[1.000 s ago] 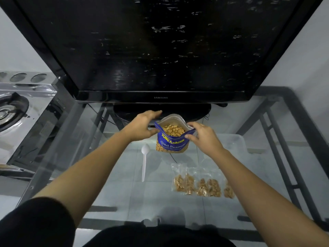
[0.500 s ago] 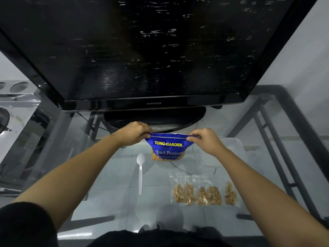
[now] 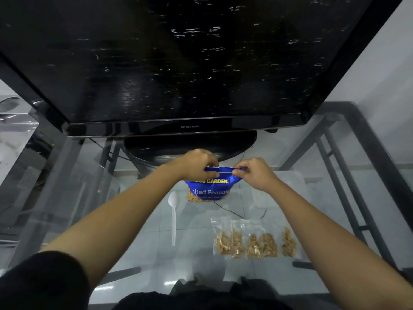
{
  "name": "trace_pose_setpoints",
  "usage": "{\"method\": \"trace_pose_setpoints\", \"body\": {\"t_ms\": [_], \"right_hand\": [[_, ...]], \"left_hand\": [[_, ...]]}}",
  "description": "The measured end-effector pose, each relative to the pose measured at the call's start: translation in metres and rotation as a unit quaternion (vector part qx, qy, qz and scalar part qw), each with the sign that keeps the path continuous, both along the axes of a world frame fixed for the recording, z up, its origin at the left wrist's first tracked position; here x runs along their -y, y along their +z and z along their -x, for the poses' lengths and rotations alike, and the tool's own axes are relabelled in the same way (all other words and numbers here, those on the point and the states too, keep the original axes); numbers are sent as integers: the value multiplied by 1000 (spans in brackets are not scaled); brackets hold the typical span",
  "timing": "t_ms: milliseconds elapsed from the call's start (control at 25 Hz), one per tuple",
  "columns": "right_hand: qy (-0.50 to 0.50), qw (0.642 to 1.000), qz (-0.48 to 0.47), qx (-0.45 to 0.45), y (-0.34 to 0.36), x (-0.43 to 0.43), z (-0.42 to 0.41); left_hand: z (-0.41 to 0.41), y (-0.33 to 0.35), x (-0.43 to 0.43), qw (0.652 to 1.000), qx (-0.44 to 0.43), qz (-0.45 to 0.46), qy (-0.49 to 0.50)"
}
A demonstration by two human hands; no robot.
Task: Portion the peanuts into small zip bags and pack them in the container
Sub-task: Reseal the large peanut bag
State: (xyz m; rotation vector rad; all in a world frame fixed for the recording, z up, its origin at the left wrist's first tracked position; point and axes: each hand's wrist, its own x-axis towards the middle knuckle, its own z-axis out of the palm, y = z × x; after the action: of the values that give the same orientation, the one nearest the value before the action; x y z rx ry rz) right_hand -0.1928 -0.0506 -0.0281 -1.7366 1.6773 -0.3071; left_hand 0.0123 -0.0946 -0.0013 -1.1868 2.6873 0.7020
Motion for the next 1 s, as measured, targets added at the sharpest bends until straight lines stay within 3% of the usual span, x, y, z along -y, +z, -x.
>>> {"method": "trace_pose_setpoints", "body": {"t_ms": [160, 520, 680, 1000], "right_hand": [[-14, 1000, 25, 4, -3, -3, -1], [-14, 1000, 25, 6, -2, -5, -5], [-18, 999, 22, 18, 0, -5, -3], [-13, 1000, 5, 15, 3, -3, -1]], "left_hand": [[33, -10, -3, 1000, 21, -18, 12], [41, -11, -15, 997, -24, 15, 78], [38, -11, -13, 994, -46, -17, 102], [28, -12, -14, 995, 2, 1, 98]]}}
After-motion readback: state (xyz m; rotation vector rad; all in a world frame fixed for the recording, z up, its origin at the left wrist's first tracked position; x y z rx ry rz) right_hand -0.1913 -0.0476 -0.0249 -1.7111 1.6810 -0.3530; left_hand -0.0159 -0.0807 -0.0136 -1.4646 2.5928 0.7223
